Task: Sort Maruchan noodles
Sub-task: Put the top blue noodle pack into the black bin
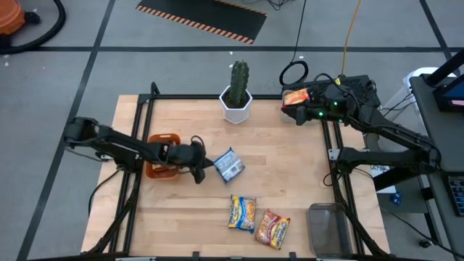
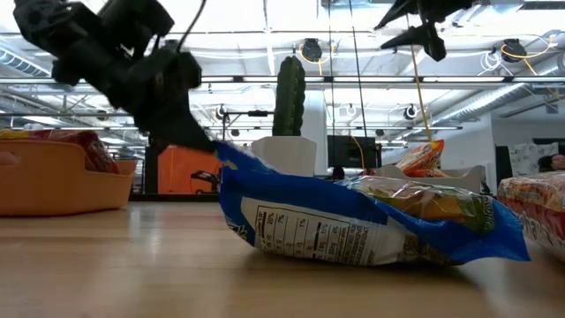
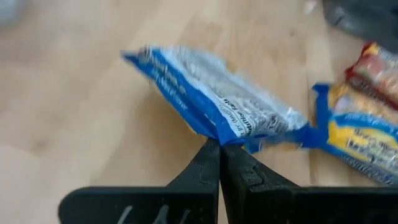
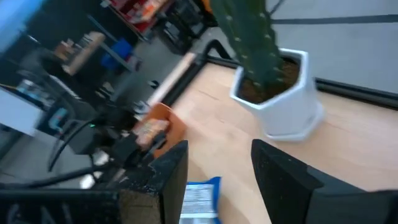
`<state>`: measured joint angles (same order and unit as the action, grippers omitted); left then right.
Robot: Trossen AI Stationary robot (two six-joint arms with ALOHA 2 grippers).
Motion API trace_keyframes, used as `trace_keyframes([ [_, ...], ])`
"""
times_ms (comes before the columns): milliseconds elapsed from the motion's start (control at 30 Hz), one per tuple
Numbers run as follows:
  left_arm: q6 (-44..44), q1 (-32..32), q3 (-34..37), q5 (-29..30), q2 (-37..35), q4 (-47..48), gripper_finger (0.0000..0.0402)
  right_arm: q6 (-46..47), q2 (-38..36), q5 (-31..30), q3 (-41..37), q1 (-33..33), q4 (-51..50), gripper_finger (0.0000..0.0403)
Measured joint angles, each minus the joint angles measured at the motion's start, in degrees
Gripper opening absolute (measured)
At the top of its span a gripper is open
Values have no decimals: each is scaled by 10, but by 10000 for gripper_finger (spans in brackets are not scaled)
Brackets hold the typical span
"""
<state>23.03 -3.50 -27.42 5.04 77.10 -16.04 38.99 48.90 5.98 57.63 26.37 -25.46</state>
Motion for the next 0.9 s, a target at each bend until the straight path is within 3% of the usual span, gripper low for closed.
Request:
trace_keyframes([
  [133,-43,24,0,-10,-59,25,2,33,0,0,0,-19,45,171],
  [367,-118,60,-1,-88,-127,25,1,82,34,-2,0,-84,90,171],
  [533,-123,63,-1,-108,-139,17,1,84,87,-8,0,-148,134,171],
  [667,-123,62,-3,-169,-142,-28,0,94,136,-9,0,-182,174,171],
  [900,-152,41,-88,-221,-142,35,0,77,200,2,40,-235,243,171],
])
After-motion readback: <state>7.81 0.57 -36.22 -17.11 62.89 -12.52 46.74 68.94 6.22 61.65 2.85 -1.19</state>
